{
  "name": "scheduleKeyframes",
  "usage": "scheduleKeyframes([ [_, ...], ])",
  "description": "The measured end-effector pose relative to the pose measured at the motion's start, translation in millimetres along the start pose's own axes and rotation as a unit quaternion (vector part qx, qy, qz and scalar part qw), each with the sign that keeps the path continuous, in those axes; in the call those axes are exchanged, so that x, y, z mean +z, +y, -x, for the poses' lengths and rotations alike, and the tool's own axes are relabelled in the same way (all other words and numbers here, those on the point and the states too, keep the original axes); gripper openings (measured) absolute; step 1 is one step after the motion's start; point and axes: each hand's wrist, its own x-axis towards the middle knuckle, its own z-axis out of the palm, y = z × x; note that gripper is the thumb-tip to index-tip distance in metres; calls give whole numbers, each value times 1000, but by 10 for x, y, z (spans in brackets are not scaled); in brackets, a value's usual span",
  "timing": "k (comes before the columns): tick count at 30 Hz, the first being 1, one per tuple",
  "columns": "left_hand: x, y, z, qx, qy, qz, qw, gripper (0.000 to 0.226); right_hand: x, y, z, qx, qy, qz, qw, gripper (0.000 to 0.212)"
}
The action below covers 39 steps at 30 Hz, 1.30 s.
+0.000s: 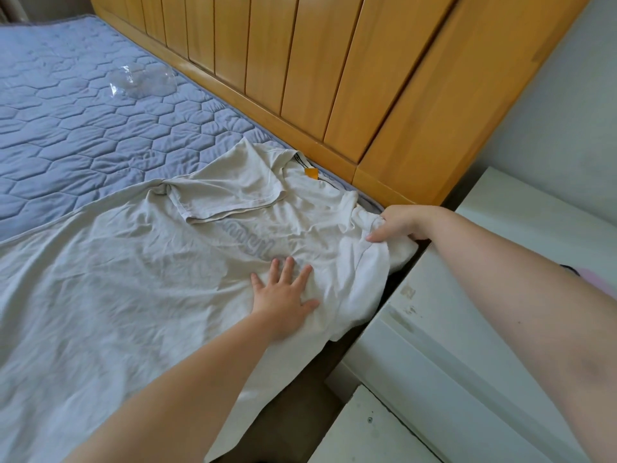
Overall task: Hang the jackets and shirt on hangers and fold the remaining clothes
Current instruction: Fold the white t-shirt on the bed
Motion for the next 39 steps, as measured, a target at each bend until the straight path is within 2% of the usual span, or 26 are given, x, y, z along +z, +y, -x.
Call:
scheduleKeyframes([
  [2,-93,41,19,3,32,73,997,67,-14,-65,26,-16,71,-26,997,58],
  [5,-241,196,100,38,126,231,964,53,-36,-187,165,33,25,-218,975,35],
  [8,-329,371,248,110,227,290,923,44,-59,-203,220,52,0,-395,917,31],
  [10,-309,453,334,149,247,288,913,44,-42,-194,266,43,7,-501,864,27],
  [13,-286,584,401,108,209,368,899,47,32,-190,360,2,7,-605,796,23],
  [15,-335,686,331,25,203,435,877,62,88,-181,409,-26,-4,-629,777,22],
  [16,-377,720,269,-20,201,465,862,69,108,-170,437,-33,-7,-629,777,21],
  [17,-418,755,203,-54,193,489,849,65,118,-160,457,-39,-10,-626,779,21],
  [19,-476,772,63,-84,183,490,848,18,139,-134,479,-51,-11,-617,785,23],
  [20,-506,777,23,-86,182,488,849,17,156,-127,491,-54,-7,-615,787,25],
  [22,-515,739,-65,-81,160,509,842,33,193,-111,496,-60,-10,-601,797,25],
  [23,-523,714,-84,-81,153,518,837,35,217,-90,485,-65,-26,-578,813,31],
  [25,-535,662,-111,-85,136,528,834,40,279,-47,468,-56,-44,-483,873,49],
  [28,-544,606,-134,-89,121,535,831,36,407,-53,502,-39,17,-261,964,60],
  [30,-565,596,-136,-80,120,546,825,36,481,-74,509,-39,69,-143,987,58],
  [32,-568,568,-155,-85,116,554,820,36,474,-104,534,-44,122,-97,987,38],
  [35,-572,506,-168,-94,120,544,825,32,332,-105,576,-47,148,-125,980,17],
  [37,-613,503,-123,-96,131,485,859,24,218,-111,646,-57,144,-210,965,12],
  [39,-659,554,-22,-91,166,425,885,9,129,-134,754,-52,85,-345,933,11],
])
